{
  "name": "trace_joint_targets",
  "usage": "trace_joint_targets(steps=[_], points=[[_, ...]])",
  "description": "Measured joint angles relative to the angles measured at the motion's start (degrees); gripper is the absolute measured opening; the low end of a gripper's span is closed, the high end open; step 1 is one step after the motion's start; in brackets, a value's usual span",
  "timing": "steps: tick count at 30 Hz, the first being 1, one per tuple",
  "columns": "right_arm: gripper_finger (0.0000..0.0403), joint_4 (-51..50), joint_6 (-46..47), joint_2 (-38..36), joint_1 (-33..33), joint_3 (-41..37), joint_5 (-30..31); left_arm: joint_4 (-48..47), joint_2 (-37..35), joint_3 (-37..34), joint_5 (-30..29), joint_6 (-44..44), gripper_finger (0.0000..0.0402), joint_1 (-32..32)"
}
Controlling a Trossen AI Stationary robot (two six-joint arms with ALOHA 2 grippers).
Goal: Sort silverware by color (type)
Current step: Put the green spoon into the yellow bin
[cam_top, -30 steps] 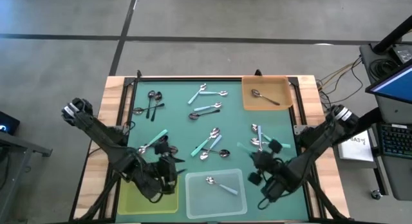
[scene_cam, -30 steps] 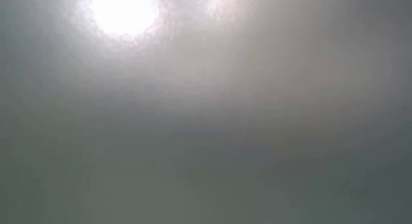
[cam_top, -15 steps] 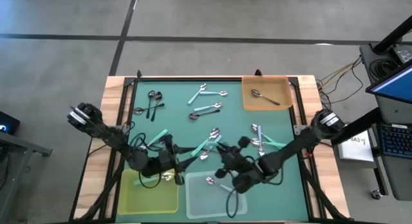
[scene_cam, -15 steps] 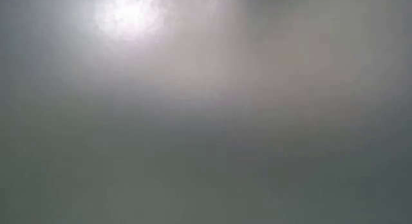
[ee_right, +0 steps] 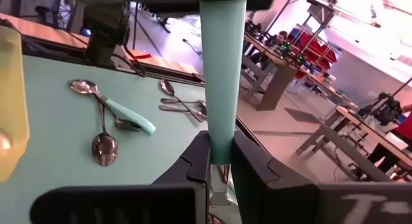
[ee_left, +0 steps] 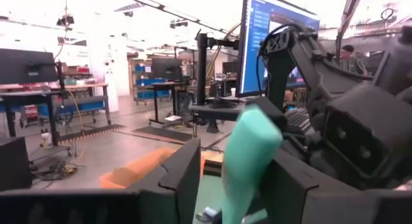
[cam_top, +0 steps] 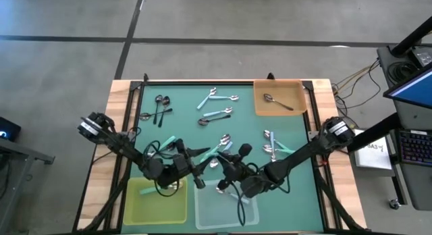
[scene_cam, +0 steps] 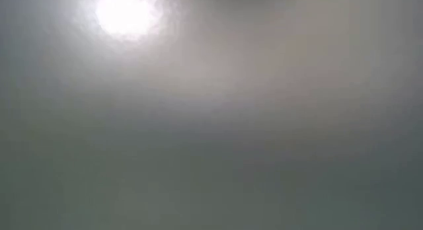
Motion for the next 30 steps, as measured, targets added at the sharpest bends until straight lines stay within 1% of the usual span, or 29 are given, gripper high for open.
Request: trace_joint_targets(steps=[1, 3, 5, 6, 7, 10, 13, 15, 17, 19, 21, 22, 23, 25, 26, 28, 30], points=[[0.0028, 0.0, -0.1, 0.0, 0.0, 0.0, 0.1, -0.2, 0.0, 0.3, -0.1, 0.1, 0.0113, 0.0], [0.0028, 0.0, -0.1, 0.0, 0.0, 0.0, 0.1, -0.7, 0.0, 0.6, -0.1, 0.1, 0.0082, 0.0], [0.0039, -0.1, -0.1, 0.0, 0.0, 0.0, 0.3, -0.7, 0.0, 0.6, -0.8, -0.1, 0.004, 0.0], [0.0048, -0.2, -0.5, 0.0, 0.0, 0.0, 0.4, -0.7, -0.1, 0.6, -1.0, -0.3, 0.0035, 0.0], [0.0058, -0.2, -0.8, -0.1, 0.0, 0.0, 0.3, -0.7, -0.1, 0.6, -1.6, -0.7, 0.0035, 0.0], [0.0084, -0.2, -1.6, -0.6, 0.2, 0.0, 0.0, -0.8, -0.2, 0.2, -5.8, -0.3, 0.0035, 0.0], [0.0103, -1.8, -2.9, -1.4, 0.2, 0.1, 0.0, -0.8, -1.2, -0.4, -9.4, 2.6, 0.0035, -0.1], [0.0114, -5.7, -5.2, -2.5, 0.4, 0.1, 0.6, -0.8, -2.2, -0.4, -13.1, 6.6, 0.0035, -0.4], [0.0123, -12.0, -4.6, -4.1, 0.7, 0.1, 1.5, -0.9, -3.9, -0.4, -18.3, 11.7, 0.0035, -1.3], [0.013, -21.4, 1.4, -6.3, 0.9, 0.1, 1.7, -0.9, -5.7, -0.4, -24.7, 17.5, 0.0035, -2.8], [0.0133, -33.1, 11.9, -8.8, 0.9, 0.2, 0.1, -0.9, -7.7, -0.4, -30.4, 24.1, 0.0035, -5.0], [0.0133, -39.1, 17.8, -10.1, 0.8, 0.2, -1.7, -1.0, -8.8, -0.6, -30.8, 27.0, 0.0035, -6.4], [0.0132, -44.5, 23.8, -11.3, 0.3, 0.2, -4.1, -0.9, -10.0, -0.7, -30.8, 28.1, 0.0035, -8.1], [0.0129, -53.6, 35.4, -13.4, -0.8, 0.2, -8.9, -0.7, -12.2, -0.3, -30.9, 28.2, 0.0035, -12.0], [0.0127, -57.2, 39.6, -14.2, -1.6, 0.2, -11.3, -0.7, -13.2, 0.2, -30.8, 27.8, 0.0035, -13.7], [0.0122, -61.6, 44.6, -15.2, -3.1, 0.1, -15.2, -0.4, -14.9, 0.8, -30.8, 26.5, 0.0035, -17.4], [0.0118, -63.1, 45.0, -15.7, -4.6, -0.2, -18.6, -0.4, -15.5, 1.8, -30.7, 25.1, 0.0035, -20.4]])
